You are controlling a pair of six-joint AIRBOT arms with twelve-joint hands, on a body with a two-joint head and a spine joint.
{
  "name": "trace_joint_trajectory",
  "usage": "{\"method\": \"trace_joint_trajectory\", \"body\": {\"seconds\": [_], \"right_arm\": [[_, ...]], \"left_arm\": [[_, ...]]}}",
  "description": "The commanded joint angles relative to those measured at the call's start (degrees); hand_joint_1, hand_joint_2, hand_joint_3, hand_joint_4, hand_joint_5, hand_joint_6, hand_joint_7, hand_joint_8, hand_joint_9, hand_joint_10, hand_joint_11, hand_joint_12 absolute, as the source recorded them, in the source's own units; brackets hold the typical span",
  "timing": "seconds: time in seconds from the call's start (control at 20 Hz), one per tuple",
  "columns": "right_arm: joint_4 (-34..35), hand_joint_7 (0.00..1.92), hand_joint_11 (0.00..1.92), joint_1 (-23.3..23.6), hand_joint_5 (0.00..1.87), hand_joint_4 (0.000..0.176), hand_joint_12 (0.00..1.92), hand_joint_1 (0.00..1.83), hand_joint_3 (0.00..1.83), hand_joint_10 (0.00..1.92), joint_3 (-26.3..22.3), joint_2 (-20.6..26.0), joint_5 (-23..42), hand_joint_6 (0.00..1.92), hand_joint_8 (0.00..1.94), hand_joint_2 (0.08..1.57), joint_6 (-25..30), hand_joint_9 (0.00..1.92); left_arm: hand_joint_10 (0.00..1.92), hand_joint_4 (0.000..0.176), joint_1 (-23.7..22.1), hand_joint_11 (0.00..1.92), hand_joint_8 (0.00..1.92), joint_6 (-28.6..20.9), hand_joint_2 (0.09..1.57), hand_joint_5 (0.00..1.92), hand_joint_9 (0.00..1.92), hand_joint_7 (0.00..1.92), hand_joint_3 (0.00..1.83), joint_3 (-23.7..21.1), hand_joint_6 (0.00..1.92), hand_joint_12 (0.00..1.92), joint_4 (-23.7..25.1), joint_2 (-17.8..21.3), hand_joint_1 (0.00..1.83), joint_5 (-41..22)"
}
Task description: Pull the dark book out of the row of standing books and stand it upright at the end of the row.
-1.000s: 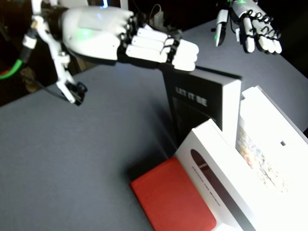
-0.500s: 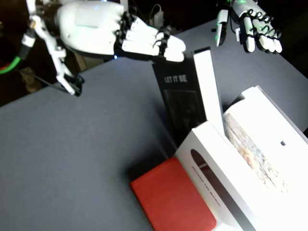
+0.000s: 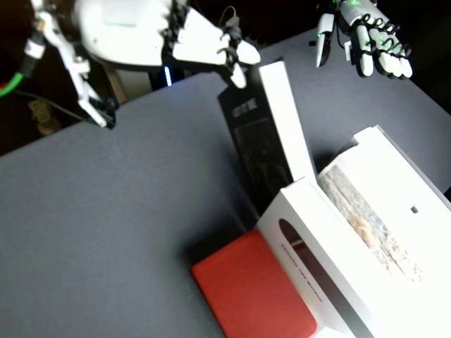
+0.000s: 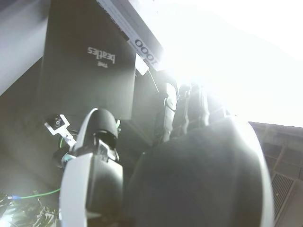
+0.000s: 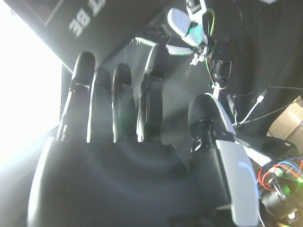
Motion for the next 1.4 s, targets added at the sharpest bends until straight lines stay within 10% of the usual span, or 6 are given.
{"method": "trace_joint_trajectory", "body": {"seconds": [0.0,0.2,0.6,0.65,0.8,1.35], "right_arm": [[2.37,0.38,0.00,0.31,0.53,0.000,1.47,0.12,0.00,0.49,-0.15,0.18,7.81,0.58,0.01,1.36,0.34,0.09],[4.57,0.39,0.00,0.32,0.50,0.000,1.41,0.22,0.00,0.64,0.34,0.15,10.26,0.60,0.00,1.34,-2.10,0.02],[10.90,0.08,0.00,0.32,0.19,0.000,1.11,0.20,0.00,0.11,3.15,-1.98,13.39,0.31,0.00,1.30,-6.70,0.00],[12.08,0.01,0.00,0.32,0.14,0.000,0.58,0.17,0.00,0.00,3.49,-2.21,13.50,0.10,0.00,1.32,-7.62,0.00],[16.24,0.00,0.00,0.32,0.24,0.000,0.03,0.18,0.00,0.00,4.40,-2.90,14.16,0.09,0.00,1.35,-10.73,0.00],[21.31,0.00,0.00,0.05,0.16,0.000,0.00,0.50,0.00,0.00,4.89,-3.47,17.04,0.06,0.00,1.36,-13.48,0.00]], "left_arm": [[0.00,0.020,-0.58,0.00,0.00,-0.08,1.35,0.15,0.00,0.00,0.00,-0.17,0.00,0.00,0.16,-0.11,0.39,-7.24],[0.00,0.032,-0.58,0.00,0.00,-0.08,1.34,0.16,0.00,0.00,0.00,-0.17,0.00,0.00,0.15,-0.17,0.38,-7.26],[0.00,0.015,-0.58,0.00,0.00,-0.08,1.33,0.18,0.00,0.00,0.00,-0.20,0.00,0.00,0.15,-0.17,0.46,-7.76],[0.00,0.016,-0.58,0.00,0.00,-0.08,1.32,0.18,0.00,0.00,0.00,-0.21,0.00,0.00,0.15,-0.16,0.49,-7.84],[0.00,0.017,-0.58,0.00,0.00,-0.08,1.32,0.17,0.00,0.00,0.00,-0.21,0.00,0.00,0.15,-0.16,0.46,-7.95],[0.00,0.019,-0.54,0.00,0.00,-0.10,1.33,0.14,0.00,0.00,0.00,-0.46,0.00,0.00,0.10,-0.01,0.45,-9.21]]}}
